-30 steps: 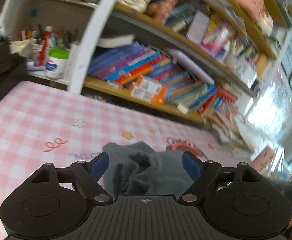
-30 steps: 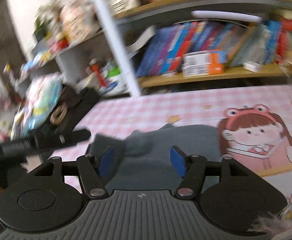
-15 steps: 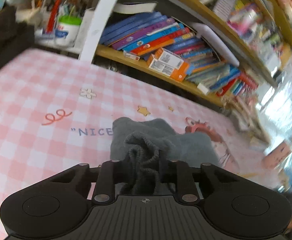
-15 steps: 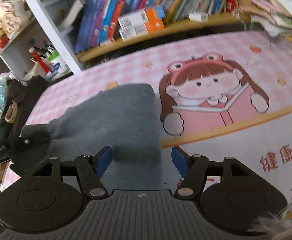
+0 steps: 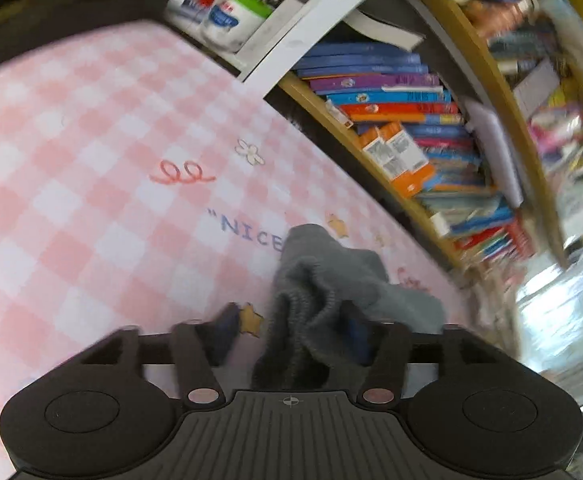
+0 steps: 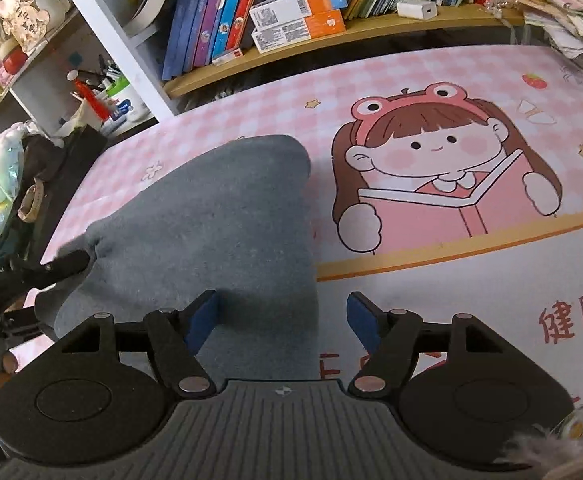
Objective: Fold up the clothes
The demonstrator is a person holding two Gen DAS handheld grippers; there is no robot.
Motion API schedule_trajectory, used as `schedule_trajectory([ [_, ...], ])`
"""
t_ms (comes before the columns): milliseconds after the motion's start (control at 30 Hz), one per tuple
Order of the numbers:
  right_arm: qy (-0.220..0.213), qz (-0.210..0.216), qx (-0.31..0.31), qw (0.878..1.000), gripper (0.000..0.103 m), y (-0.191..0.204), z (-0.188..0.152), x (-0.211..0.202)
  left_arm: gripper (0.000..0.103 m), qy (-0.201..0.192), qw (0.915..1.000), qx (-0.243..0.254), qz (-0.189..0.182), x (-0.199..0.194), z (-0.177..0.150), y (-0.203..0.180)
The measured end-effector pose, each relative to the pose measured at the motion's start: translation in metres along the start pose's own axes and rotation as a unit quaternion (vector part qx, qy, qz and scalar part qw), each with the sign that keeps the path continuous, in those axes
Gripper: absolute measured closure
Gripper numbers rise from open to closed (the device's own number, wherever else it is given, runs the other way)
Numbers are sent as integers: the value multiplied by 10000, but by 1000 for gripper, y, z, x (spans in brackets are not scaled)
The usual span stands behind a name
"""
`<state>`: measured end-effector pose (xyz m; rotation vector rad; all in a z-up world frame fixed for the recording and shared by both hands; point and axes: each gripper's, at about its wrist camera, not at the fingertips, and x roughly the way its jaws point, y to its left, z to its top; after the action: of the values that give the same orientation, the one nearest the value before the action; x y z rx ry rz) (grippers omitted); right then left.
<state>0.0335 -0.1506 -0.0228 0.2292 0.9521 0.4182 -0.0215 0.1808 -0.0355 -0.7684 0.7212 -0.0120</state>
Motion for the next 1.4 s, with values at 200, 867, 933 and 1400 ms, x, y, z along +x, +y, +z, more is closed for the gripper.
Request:
schedule_trajectory([
  [200,-17,56,35,10000,34,-2,2,0,33,174,9989,-282,-340,-17,-2,2],
  [867,150,604,550,9965,42,-11,7,8,85,-80,9975,344,-610,-17,4,-28],
  [933,158,595,613,9962,41,-13,7,9,85,2,9981,149,-594,-14,4,-20],
  [1400,205,605,702,9955,39,-17,7,11,22,623,9950,-592,-506,11,-2,11],
])
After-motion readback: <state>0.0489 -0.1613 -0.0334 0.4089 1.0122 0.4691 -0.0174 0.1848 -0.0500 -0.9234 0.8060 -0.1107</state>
